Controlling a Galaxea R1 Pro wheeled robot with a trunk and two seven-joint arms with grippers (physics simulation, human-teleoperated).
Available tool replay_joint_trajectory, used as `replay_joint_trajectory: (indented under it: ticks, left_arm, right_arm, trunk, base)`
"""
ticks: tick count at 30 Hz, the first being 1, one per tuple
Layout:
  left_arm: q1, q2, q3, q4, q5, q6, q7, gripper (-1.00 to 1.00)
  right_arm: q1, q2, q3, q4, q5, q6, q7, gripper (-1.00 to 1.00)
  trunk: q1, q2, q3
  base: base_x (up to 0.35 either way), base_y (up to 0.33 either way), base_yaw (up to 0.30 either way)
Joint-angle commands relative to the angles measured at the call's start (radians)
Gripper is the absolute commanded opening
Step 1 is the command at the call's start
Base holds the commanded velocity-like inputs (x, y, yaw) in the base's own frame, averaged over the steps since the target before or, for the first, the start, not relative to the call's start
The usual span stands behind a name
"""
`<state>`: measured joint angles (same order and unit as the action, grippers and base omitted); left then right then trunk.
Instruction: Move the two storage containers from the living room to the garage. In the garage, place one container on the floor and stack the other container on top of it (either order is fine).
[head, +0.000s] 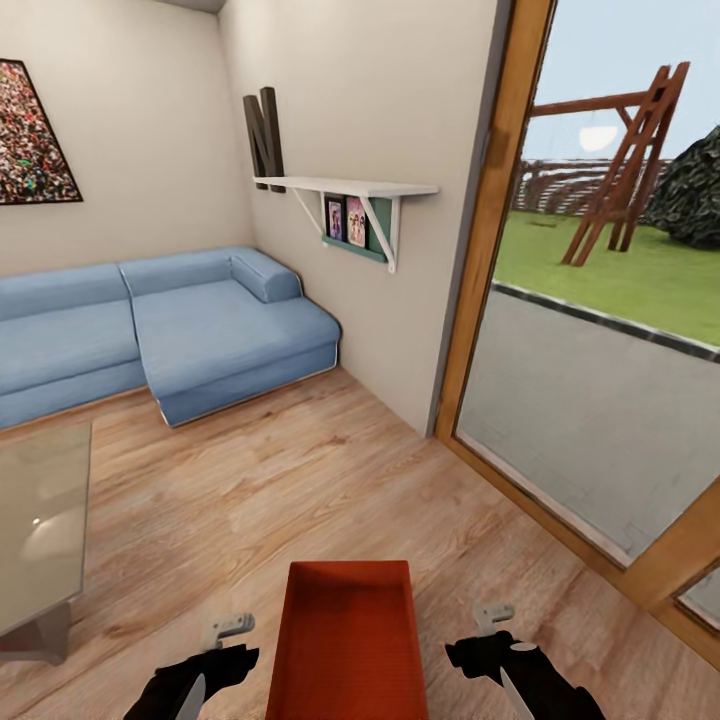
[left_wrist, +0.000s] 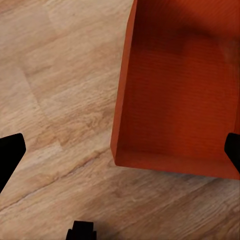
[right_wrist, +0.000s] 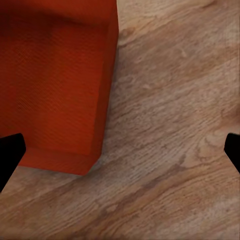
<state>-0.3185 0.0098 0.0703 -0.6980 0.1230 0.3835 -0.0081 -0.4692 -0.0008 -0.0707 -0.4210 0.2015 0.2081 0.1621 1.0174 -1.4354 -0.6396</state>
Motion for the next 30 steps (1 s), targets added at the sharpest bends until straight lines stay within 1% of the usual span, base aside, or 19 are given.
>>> replay_joint_trajectory:
  ticks: [1, 10, 20, 30]
  left_arm:
    - [0.000, 0.000, 0.002, -0.002, 0.009, 0.006, -0.001, 1.00]
    - [0.000, 0.000, 0.002, -0.002, 0.009, 0.006, 0.000, 1.00]
    - [0.000, 0.000, 0.002, -0.002, 0.009, 0.006, 0.000, 1.00]
    - [0.000, 0.000, 0.002, -0.002, 0.009, 0.006, -0.001, 1.00]
  right_arm:
    - [0.000, 0.001, -0.008, -0.002, 0.010, 0.005, 0.008, 1.00]
    - [0.000, 0.001, -0.002, -0.002, 0.013, 0.003, 0.008, 1.00]
    - [0.000, 0.001, 0.002, -0.002, 0.013, 0.002, 0.008, 1.00]
    - [0.000, 0.001, -0.006, -0.002, 0.013, 0.002, 0.008, 1.00]
  trunk:
    - [0.004, -0.008, -0.006]
    - [0.038, -0.071, -0.046]
    - [0.077, -0.141, -0.079]
    - [0.115, -0.211, -0.110]
  base:
    - [0.000, 0.000, 0.000]
    - [0.000, 0.000, 0.000]
    - [0.000, 0.000, 0.000]
    - [0.000, 0.000, 0.000]
